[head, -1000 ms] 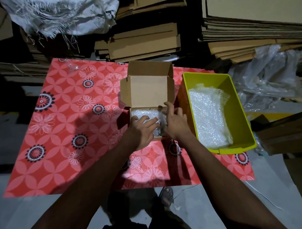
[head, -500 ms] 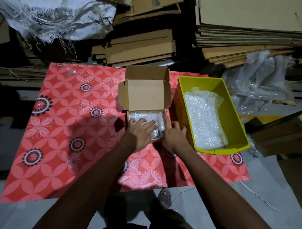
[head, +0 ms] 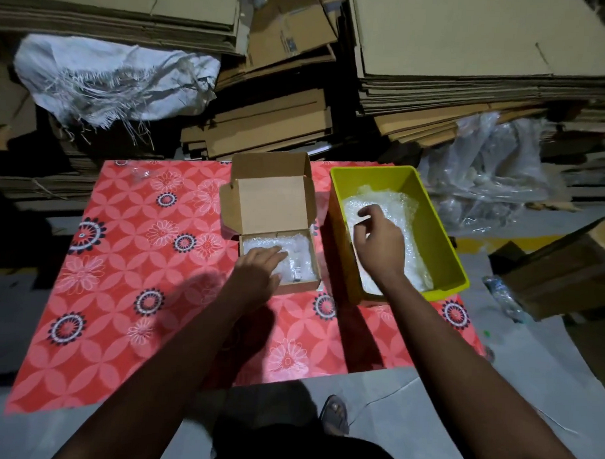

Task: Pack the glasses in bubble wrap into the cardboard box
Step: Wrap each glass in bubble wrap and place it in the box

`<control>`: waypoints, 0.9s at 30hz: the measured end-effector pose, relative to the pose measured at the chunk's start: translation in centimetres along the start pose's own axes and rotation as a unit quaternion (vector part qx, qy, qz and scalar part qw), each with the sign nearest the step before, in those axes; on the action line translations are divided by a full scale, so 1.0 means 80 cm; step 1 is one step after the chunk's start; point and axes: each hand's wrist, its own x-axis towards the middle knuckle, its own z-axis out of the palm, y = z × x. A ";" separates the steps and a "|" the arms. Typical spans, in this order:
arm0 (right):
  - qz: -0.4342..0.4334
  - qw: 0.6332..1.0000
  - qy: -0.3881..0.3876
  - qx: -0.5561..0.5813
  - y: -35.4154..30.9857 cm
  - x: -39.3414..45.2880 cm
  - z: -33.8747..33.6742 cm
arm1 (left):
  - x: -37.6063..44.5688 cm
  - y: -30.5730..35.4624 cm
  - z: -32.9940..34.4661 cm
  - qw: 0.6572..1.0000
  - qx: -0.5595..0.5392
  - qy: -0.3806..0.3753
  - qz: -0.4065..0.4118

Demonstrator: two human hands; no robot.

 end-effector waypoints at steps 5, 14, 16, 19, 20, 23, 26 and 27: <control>0.165 0.931 -0.291 -0.144 0.107 0.053 0.007 | -0.006 0.008 0.013 0.999 -0.032 0.021 -0.024; 0.124 0.926 -0.296 -0.201 0.151 0.055 0.028 | -0.004 0.045 0.022 0.994 -0.063 0.011 -0.085; 0.119 0.919 -0.310 -0.215 0.148 0.052 0.026 | -0.006 0.052 0.021 0.993 -0.068 0.019 -0.094; 0.079 0.911 -0.325 -0.241 0.148 0.050 0.030 | -0.010 0.065 0.017 0.991 -0.076 0.045 -0.100; 0.083 0.916 -0.320 -0.229 0.151 0.050 0.032 | -0.013 0.068 0.015 0.990 -0.078 0.053 -0.101; 0.144 0.935 -0.298 -0.131 0.159 0.061 0.035 | -0.019 0.074 0.008 0.988 -0.086 0.079 -0.102; 0.216 0.944 -0.234 0.086 0.161 0.070 0.016 | -0.025 0.077 0.003 0.986 -0.094 0.101 -0.098; 0.228 0.937 -0.214 0.157 0.162 0.069 0.008 | -0.026 0.079 0.001 0.985 -0.099 0.106 -0.091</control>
